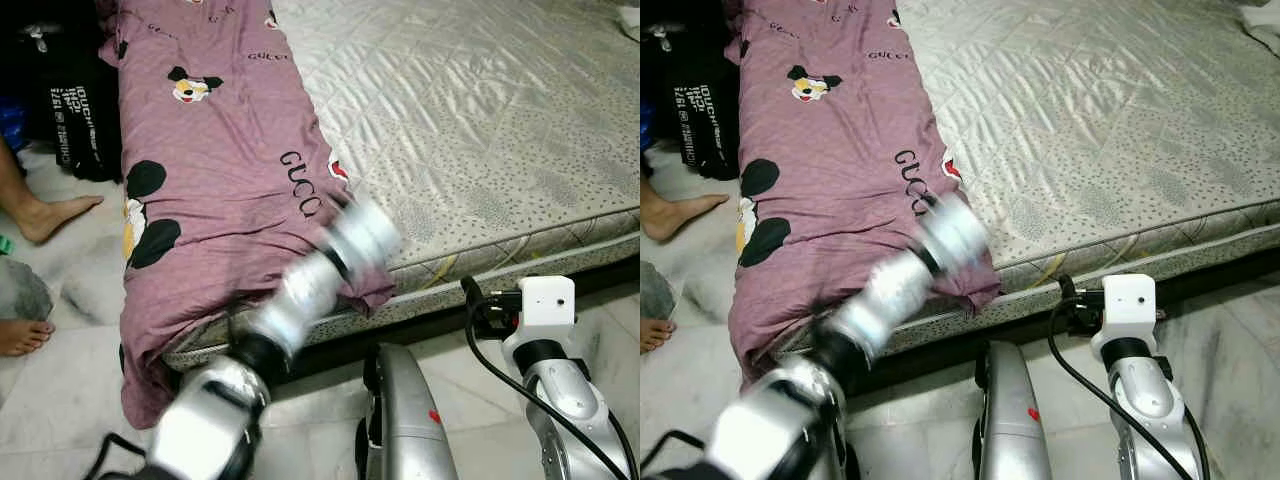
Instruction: Clean up the room
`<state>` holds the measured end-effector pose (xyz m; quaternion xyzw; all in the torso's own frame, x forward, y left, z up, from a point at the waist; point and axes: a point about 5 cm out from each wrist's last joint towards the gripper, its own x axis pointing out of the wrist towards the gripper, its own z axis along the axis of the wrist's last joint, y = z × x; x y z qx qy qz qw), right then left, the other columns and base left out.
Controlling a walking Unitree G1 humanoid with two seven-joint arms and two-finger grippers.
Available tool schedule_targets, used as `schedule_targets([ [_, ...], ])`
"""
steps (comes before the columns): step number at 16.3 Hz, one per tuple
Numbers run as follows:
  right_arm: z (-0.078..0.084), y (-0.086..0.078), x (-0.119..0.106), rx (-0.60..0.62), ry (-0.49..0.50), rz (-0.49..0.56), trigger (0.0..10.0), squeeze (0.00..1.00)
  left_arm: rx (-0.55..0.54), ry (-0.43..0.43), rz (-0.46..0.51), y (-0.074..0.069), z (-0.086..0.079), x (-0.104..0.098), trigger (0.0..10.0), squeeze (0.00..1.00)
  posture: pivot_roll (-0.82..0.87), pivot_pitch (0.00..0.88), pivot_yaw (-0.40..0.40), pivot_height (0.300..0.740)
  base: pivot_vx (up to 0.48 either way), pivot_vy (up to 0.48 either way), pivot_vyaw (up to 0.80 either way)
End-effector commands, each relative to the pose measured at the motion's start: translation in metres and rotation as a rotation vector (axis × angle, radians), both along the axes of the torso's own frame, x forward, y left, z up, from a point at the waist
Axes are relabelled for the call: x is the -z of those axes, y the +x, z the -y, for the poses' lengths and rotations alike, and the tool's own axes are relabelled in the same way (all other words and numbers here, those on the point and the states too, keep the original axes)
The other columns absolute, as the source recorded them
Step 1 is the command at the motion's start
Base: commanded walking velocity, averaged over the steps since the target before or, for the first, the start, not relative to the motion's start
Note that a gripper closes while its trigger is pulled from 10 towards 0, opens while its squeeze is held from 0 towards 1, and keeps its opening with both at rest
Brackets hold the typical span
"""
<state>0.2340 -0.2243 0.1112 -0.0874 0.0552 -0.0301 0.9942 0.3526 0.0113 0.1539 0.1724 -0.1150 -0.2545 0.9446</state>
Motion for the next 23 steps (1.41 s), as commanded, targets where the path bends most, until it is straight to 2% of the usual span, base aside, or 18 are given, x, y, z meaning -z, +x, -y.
schedule_targets([
  [1,0.001,0.000,0.001,0.000,-0.003,-0.005,10.0,0.00,-0.194,-0.035,-0.147,0.014,-0.035,0.018,10.0,0.00,-0.14,0.106,-0.008,0.530,0.000,0.000,0.00],
  [2,0.001,0.001,0.000,0.008,0.003,-0.004,10.0,0.00,-0.289,-0.047,-0.248,0.018,-0.058,0.032,10.0,0.00,-0.15,0.105,-0.009,0.530,0.000,0.000,0.00],
  [3,0.002,0.003,-0.001,0.021,0.016,-0.009,10.0,0.00,-0.341,-0.080,-0.321,0.020,-0.072,0.041,10.0,0.00,-0.15,0.106,-0.010,0.530,0.000,0.000,0.00],
  [4,0.001,0.005,-0.002,0.029,0.035,-0.015,10.0,0.00,-0.405,-0.076,-0.415,0.019,-0.088,0.054,10.0,0.00,-0.16,0.105,-0.011,0.530,0.000,0.000,0.00],
  [5,-0.001,0.007,-0.004,0.028,0.044,-0.016,10.0,0.00,-0.441,-0.038,-0.502,0.015,-0.100,0.070,10.0,0.00,-0.16,0.103,-0.012,0.530,0.000,0.000,0.00],
  [6,-0.002,0.009,-0.005,0.035,0.067,-0.020,10.0,0.00,-0.435,0.005,-0.600,0.005,-0.105,0.089,10.0,0.00,-0.17,0.099,-0.015,0.530,0.000,0.000,0.00],
  [7,-0.002,0.010,-0.006,0.045,0.088,-0.025,10.0,0.00,-0.412,0.025,-0.672,-0.004,-0.103,0.102,10.0,0.00,-0.17,0.098,-0.017,0.530,0.000,0.000,0.00],
  [8,-0.002,0.012,-0.008,0.054,0.109,-0.026,10.0,0.00,-0.368,0.087,-0.727,-0.013,-0.097,0.116,10.0,0.00,-0.18,0.096,-0.020,0.530,0.000,0.000,0.00],
  [10,-0.003,0.016,-0.014,0.048,0.110,-0.012,10.0,0.00,-0.237,0.115,-0.805,-0.030,-0.068,0.131,10.0,0.00,-0.18,0.087,-0.024,0.530,0.000,0.000,0.00],
  [11,-0.003,0.018,-0.015,0.047,0.112,-0.011,10.0,0.00,-0.211,0.128,-0.808,-0.032,-0.063,0.132,10.0,0.00,-0.18,0.083,-0.024,0.530,0.000,0.000,0.00],
  [12,-0.007,0.023,-0.016,0.039,0.123,-0.008,10.0,0.00,-0.162,0.171,-0.788,-0.034,-0.053,0.131,10.0,0.00,-0.17,0.071,-0.020,0.530,0.000,0.000,0.00],
  [14,-0.016,0.029,-0.018,0.017,0.142,0.012,10.0,0.00,-0.150,0.189,-0.681,-0.024,-0.047,0.117,10.0,0.00,-0.16,0.062,-0.015,0.530,0.000,0.000,0.00],
  [15,-0.024,0.034,-0.019,0.001,0.159,0.028,10.0,0.00,-0.182,0.158,-0.571,-0.011,-0.049,0.099,10.0,0.00,-0.13,0.051,-0.007,0.530,0.000,0.000,0.00],
  [17,-0.030,0.040,-0.019,-0.006,0.183,0.039,10.0,0.00,-0.216,0.106,-0.459,0.000,-0.054,0.080,10.0,0.00,-0.11,0.036,-0.002,0.530,0.000,0.000,0.00],
  [19,-0.043,0.050,-0.021,-0.031,0.211,0.064,10.0,0.00,-0.294,-0.027,-0.257,0.012,-0.068,0.048,10.0,0.00,-0.08,0.013,0.004,0.530,0.000,0.000,0.00],
  [20,-0.049,0.054,-0.022,-0.048,0.223,0.078,10.0,0.00,-0.334,-0.082,-0.169,0.012,-0.076,0.035,10.0,0.00,-0.06,0.000,0.006,0.530,0.000,0.000,0.00],
  [21,-0.055,0.058,-0.023,-0.063,0.220,0.092,10.0,0.00,-0.366,-0.137,-0.109,0.010,-0.087,0.027,10.0,0.00,-0.04,0.000,0.010,0.530,0.000,0.000,0.00],
  [23,-0.066,0.061,-0.020,-0.099,0.202,0.118,10.0,0.00,-0.462,-0.258,-0.013,-0.009,-0.113,0.014,10.0,0.00,0.01,0.000,0.016,0.530,0.000,0.000,0.00],
])
